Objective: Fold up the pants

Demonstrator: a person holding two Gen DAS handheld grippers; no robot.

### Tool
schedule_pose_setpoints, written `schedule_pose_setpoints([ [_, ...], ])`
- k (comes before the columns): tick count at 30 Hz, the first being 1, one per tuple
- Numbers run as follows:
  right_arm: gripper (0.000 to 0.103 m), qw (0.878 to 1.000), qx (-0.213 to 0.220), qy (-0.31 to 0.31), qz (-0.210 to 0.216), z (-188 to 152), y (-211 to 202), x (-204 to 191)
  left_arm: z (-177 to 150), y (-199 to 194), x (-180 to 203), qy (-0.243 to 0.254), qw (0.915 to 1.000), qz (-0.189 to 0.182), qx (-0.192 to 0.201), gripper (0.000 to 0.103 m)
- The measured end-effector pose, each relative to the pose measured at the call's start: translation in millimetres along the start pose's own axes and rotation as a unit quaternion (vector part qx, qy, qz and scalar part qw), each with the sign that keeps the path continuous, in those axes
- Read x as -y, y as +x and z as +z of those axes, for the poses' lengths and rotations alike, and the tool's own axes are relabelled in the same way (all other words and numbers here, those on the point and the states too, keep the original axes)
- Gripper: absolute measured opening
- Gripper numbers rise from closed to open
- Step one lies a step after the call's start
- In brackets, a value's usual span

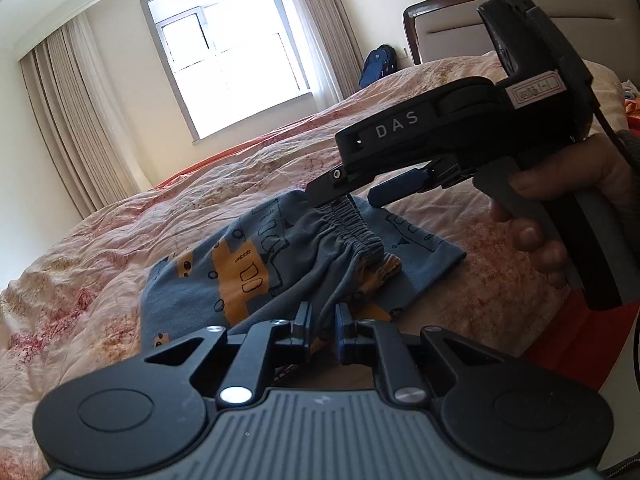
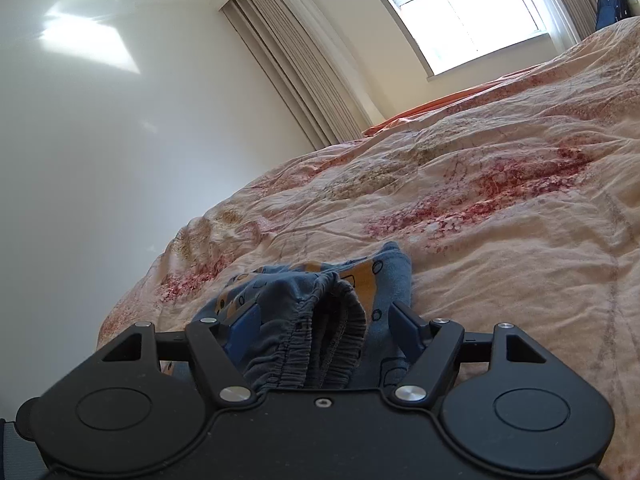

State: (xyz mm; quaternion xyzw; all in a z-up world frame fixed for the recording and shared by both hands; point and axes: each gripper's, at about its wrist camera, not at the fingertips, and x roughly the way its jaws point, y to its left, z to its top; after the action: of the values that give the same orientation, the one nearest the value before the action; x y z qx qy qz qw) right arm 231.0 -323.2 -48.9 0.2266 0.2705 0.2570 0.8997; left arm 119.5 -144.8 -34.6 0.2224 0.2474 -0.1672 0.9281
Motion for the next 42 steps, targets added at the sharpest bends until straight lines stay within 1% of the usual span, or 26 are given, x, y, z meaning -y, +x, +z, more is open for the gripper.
schedule_pose_setpoints([
  [1,0.067,1.000,-0.001,0.003,0.004,1.4,2.1,2.3,-0.1,0.1,0.1,-0.001,1.0000,-0.001,0.000,0.008],
  [2,0.056,1.000,-0.003,0.006,0.006,2.3,4.0,4.2,-0.1,0.1,0.0,-0.003,1.0000,-0.001,0.000,0.007],
  [3,0.042,1.000,-0.007,0.007,0.006,2.4,5.7,5.6,-0.1,0.1,0.0,-0.005,1.0000,-0.001,0.000,0.004],
  [5,0.034,1.000,-0.012,0.005,0.000,1.6,7.6,7.2,0.1,-0.1,-0.3,-0.007,1.0000,-0.003,0.000,0.002],
  [6,0.024,1.000,-0.011,0.005,0.001,0.4,6.9,8.1,0.2,-0.4,-0.7,-0.008,0.9999,-0.006,-0.001,0.001],
  [7,0.018,1.000,-0.007,0.009,0.003,-0.4,4.6,9.5,0.3,-0.9,-1.0,-0.008,0.9999,-0.008,-0.001,0.000],
  [8,0.009,1.000,-0.003,0.016,0.009,-0.7,2.3,11.2,0.5,-1.7,-1.7,-0.008,0.9999,-0.011,0.001,0.000],
  [9,0.009,1.000,0.003,0.024,0.014,-1.2,-0.8,12.5,0.9,-2.7,-2.2,-0.009,0.9999,-0.013,0.002,0.000],
  [14,0.008,0.999,0.025,0.021,0.005,2.7,-16.9,5.5,7.5,-11.6,-6.2,-0.017,0.9993,-0.031,0.015,0.000],
  [19,0.008,0.999,0.043,0.017,-0.011,8.9,-35.2,-1.5,13.0,-17.6,-7.5,-0.025,0.9980,-0.051,0.029,0.000],
  [21,0.008,0.999,0.036,0.010,-0.024,7.6,-33.7,-1.2,11.9,-12.4,-6.8,-0.028,0.9978,-0.057,0.022,0.000],
  [24,0.008,0.998,0.015,0.015,-0.052,0.0,-24.4,4.3,7.3,-1.9,-7.8,-0.046,0.9962,-0.073,0.007,0.000],
  [28,0.008,0.997,0.014,0.019,-0.067,-8.8,-19.7,7.9,-2.3,6.5,-11.4,-0.062,0.9942,-0.088,-0.001,0.000],
  [31,0.013,0.997,0.015,0.010,-0.076,-11.3,-20.7,4.3,-4.4,6.0,-18.6,-0.081,0.9918,-0.099,-0.001,0.002],
  [33,0.025,0.996,0.018,0.004,-0.087,-11.4,-22.9,0.4,-5.1,1.9,-24.8,-0.094,0.9902,-0.103,0.004,0.009],
  [34,0.029,0.995,0.021,0.002,-0.093,-11.7,-24.7,-1.0,-5.4,-0.1,-29.5,-0.105,0.9888,-0.106,0.007,0.013],
  [36,0.037,0.994,0.027,-0.007,-0.107,-11.6,-29.2,-4.3,-6.2,-2.1,-38.1,-0.131,0.9856,-0.107,0.011,0.037],
  [37,0.040,0.993,0.031,-0.012,-0.117,-11.9,-31.6,-6.4,-6.8,-3.9,-43.2,-0.145,0.9839,-0.104,0.014,0.042],
  [39,0.061,0.990,0.038,-0.024,-0.137,-12.8,-35.7,-10.3,-5.9,-6.6,-54.0,-0.170,0.9807,-0.094,0.021,0.060],
  [40,0.064,0.988,0.041,-0.030,-0.145,-13.5,-37.2,-12.2,-5.5,-8.6,-59.5,-0.183,0.9790,-0.086,0.026,0.065],
  [42,0.082,0.985,0.046,-0.045,-0.162,-15.7,-38.8,-18.0,-5.6,-9.8,-71.4,-0.204,0.9764,-0.061,0.036,0.085],
])
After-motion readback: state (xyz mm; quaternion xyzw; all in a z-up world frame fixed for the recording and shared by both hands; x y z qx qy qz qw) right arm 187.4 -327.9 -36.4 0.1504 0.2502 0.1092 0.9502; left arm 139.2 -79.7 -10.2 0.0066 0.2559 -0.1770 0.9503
